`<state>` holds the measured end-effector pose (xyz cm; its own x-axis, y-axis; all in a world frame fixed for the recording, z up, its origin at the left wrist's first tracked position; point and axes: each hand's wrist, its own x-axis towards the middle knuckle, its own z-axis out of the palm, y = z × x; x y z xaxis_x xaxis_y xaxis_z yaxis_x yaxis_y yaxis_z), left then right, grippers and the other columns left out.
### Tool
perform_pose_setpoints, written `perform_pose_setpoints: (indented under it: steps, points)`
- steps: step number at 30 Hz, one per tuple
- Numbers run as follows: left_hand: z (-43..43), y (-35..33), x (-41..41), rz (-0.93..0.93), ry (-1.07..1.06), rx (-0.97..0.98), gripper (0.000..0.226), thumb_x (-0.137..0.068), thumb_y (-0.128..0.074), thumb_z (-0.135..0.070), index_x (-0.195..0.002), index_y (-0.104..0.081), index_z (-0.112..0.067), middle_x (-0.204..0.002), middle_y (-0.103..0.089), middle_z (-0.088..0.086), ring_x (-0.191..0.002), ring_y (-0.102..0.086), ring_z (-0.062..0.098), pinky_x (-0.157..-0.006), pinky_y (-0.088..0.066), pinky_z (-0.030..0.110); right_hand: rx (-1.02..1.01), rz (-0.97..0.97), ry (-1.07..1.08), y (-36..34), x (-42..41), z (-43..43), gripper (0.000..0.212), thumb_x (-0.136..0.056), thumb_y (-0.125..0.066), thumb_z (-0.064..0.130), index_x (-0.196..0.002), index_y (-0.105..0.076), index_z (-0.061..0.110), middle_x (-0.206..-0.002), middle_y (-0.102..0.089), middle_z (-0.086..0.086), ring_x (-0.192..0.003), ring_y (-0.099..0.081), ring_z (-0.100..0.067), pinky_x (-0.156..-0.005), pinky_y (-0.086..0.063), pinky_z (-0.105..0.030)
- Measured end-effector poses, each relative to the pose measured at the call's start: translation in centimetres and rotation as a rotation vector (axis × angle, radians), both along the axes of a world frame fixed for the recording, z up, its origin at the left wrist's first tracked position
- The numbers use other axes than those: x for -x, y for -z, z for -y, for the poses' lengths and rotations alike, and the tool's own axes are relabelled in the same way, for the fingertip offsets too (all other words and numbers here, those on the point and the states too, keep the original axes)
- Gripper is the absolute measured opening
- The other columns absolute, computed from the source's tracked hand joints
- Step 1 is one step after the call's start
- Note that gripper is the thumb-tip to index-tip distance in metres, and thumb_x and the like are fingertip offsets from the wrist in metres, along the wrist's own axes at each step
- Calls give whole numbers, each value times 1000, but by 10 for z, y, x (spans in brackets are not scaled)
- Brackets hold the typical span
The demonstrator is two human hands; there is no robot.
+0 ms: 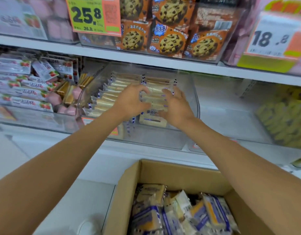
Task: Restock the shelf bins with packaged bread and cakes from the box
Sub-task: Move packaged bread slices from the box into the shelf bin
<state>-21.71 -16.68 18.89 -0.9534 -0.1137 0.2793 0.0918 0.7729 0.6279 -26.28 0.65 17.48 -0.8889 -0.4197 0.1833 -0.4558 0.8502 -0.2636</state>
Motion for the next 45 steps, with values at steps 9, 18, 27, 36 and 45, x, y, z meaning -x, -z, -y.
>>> perform_pose_setpoints:
  steps: [9,18,27,36,45]
  points:
    - [-86,57,-106,215,57,-230,21,-79,-68,-5,-80,-62,-25,-80,-60,-5,-71,-58,13,-67,-49,29,166,-6,-30,34,-118,-100,15,-88,-60,18,-103,-58,14,-83,-57,0,-79,-57,-24,-62,-43,-34]
    - [-137,169,-162,680,101,-187,14,-91,-64,-16,-104,-67,-21,-96,-66,-8,-90,-61,3,-76,-49,19,111,617,374,223,-160,-253,34,-97,-56,31,-86,-62,-1,-78,-57,-15,-67,-52,-23,-62,-41,-36]
    - [-136,187,-166,752,82,-179,14,-90,-67,-18,-103,-69,-22,-99,-67,-8,-92,-62,4,-72,-45,14,-247,560,354,302,-172,-257,60,-92,-58,40,-142,-40,13,-140,-48,-19,-131,-43,-35,-100,-44,-42]
    - [-155,165,-160,821,71,-496,73,-89,-71,-29,-150,-32,-26,-151,-38,0,-129,-47,16,-96,-42,27,750,989,391,167,-149,-228,25,-92,-41,9,-81,-62,16,-76,-59,-1,-74,-53,-20,-59,-40,-29]
    - [-139,160,-168,1068,154,-942,44,-85,-75,-27,-126,-63,-16,-121,-71,5,-115,-65,23,-105,-46,44,860,1091,140,158,-160,-208,38,-101,-48,38,-118,-66,10,-110,-72,-11,-109,-66,-31,-95,-51,-49]
